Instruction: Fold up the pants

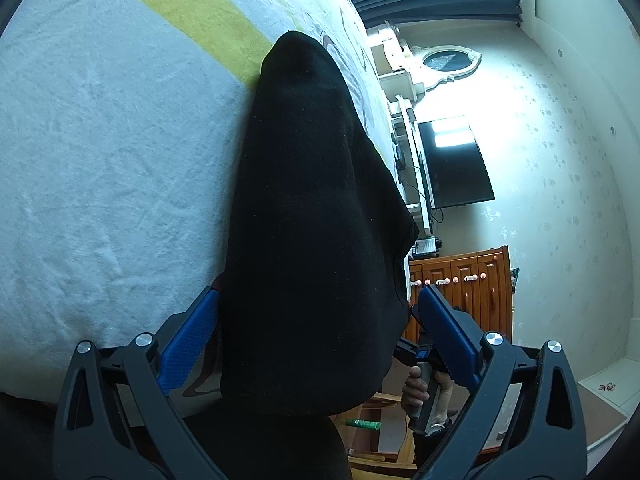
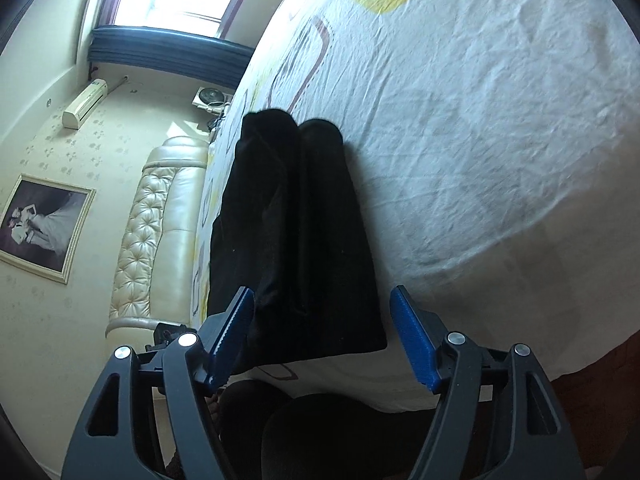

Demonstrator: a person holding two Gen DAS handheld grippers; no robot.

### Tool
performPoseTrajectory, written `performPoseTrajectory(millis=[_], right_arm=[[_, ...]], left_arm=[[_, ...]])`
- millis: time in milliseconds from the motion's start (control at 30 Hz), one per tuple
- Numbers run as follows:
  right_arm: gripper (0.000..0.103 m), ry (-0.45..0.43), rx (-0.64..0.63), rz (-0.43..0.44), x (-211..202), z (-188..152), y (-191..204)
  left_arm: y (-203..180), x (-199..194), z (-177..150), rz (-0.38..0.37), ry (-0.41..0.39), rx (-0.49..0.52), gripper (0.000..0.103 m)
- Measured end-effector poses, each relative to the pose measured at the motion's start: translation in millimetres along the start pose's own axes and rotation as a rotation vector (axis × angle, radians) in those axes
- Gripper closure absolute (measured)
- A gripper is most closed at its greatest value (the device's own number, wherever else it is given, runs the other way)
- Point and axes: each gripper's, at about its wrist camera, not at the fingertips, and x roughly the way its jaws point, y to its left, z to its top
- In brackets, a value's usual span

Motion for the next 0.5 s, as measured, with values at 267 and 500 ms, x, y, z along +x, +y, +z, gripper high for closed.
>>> performPoseTrajectory(millis=[267,500], right_arm=[[0.026,0.007,-0.011,-0.012,13.1,-3.1,4.1],[0.053,0.026,-0.088,-0.105,17.5,-8.6,11.2]], left_arm=[[2.4,1.3,2.8,-0.019,-0.013,-0.03,0.003],[-5.2,8.9,-3.1,0.12,0.023,0.081,0.032]])
